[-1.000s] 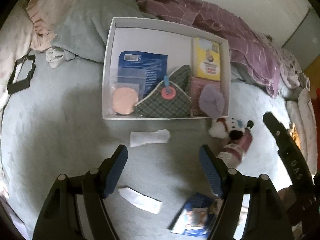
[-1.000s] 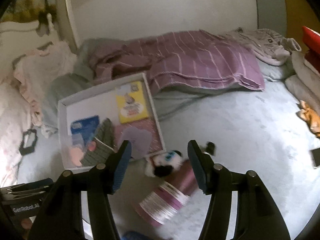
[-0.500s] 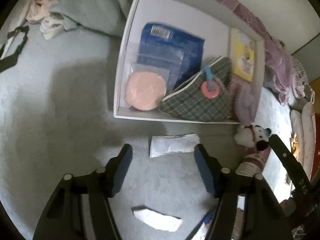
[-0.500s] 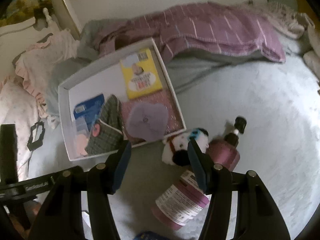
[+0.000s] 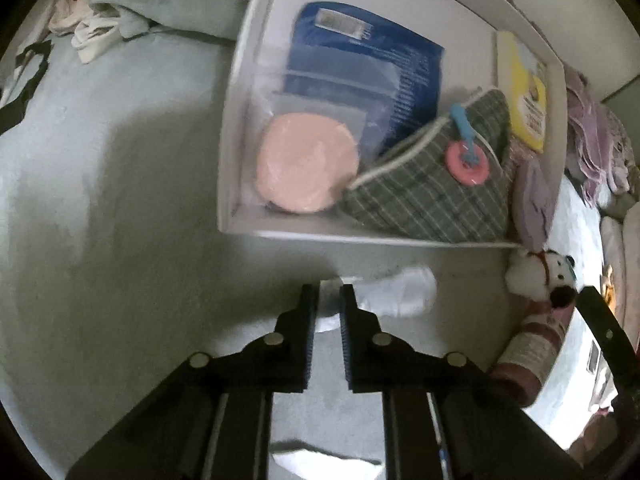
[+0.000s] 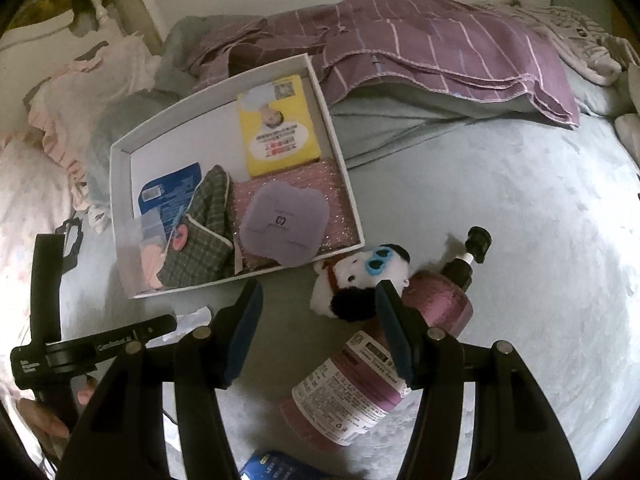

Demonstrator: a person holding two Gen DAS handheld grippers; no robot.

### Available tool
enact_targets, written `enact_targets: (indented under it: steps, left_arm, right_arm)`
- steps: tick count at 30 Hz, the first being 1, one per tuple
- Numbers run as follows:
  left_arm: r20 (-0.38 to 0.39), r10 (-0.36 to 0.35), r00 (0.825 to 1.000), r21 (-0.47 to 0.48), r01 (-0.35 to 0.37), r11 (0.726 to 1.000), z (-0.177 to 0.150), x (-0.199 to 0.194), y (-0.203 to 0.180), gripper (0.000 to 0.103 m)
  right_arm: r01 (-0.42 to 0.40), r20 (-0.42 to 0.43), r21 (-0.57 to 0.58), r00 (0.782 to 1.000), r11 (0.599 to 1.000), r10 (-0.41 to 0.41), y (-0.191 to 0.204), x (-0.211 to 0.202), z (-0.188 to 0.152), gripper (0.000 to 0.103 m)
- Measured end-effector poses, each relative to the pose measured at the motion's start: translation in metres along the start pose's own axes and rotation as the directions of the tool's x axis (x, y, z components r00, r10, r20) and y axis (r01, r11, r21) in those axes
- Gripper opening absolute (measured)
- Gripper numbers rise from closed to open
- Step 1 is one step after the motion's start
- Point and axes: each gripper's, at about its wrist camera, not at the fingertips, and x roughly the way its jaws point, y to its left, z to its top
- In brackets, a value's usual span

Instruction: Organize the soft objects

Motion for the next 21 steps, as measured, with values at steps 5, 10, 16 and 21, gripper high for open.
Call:
enact_targets:
  steps: [5, 10, 16, 21]
  left_arm:
    - [-0.002, -0.026, 1.0, -0.001, 0.026, 1.0, -0.003, 0.002, -0.008, 0.004]
    - [0.04, -0.084, 0.996, 0.003, 0.084, 0.996, -0.009, -0.011, -0.017, 0.002]
    - [0.081, -0.144, 0.986, 0.053, 0.14, 0.989, -0.012, -0.028, -0.039, 0.002]
    - [0.093, -0.177, 0.98, 0.08, 0.17, 0.982, -0.01, -0.038, -0.04, 0.002]
  right_arm:
    - [-0.045, -0.01, -0.003, 0.999, 0.999, 0.045, -0.007, 0.002, 0.001, 0.06]
    - [-0.116, -0.003, 0.043, 0.993, 0.992, 0.116, -0.022, 0.003, 0.002, 0.058]
    - [-0.141, 0.02, 0.095, 0.99, 0.985, 0.14, -0.03, 0.006, 0.003, 0.055]
    - [-0.049, 0.022, 0.042, 0.999, 0.998, 0.048, -0.022, 0.012, 0.001, 0.053]
